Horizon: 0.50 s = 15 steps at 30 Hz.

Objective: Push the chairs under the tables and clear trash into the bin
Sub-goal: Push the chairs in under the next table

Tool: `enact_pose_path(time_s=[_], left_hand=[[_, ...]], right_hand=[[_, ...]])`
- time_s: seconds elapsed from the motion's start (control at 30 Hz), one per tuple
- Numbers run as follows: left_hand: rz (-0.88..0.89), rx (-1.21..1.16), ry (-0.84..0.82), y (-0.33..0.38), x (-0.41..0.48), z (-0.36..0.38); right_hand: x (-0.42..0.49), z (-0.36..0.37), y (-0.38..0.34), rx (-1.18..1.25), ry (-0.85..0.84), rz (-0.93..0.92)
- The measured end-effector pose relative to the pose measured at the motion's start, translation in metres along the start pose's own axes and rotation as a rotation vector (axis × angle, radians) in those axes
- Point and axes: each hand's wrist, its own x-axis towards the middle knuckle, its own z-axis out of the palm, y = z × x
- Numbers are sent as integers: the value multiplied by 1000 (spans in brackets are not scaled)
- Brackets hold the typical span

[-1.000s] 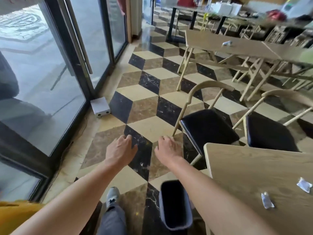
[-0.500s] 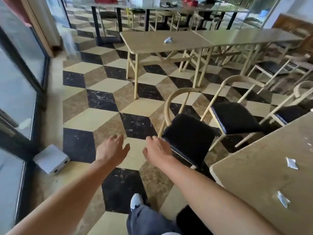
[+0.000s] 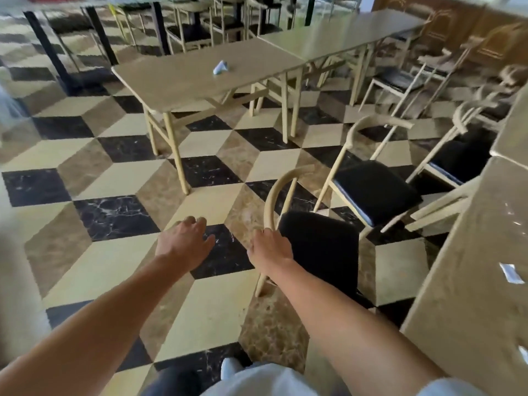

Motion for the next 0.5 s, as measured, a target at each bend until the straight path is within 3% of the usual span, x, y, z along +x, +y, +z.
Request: enact_pose_path(time_s=[0.23, 0.4, 0.5], left_hand=[[162, 52, -112, -20, 145, 6], [388, -12, -178, -33, 261, 7], [541, 3, -268, -31, 327, 0]], right_hand=[[101, 3, 4, -1, 26, 184], [172, 14, 2, -20, 49, 461], [204, 6, -14, 110, 57, 672]])
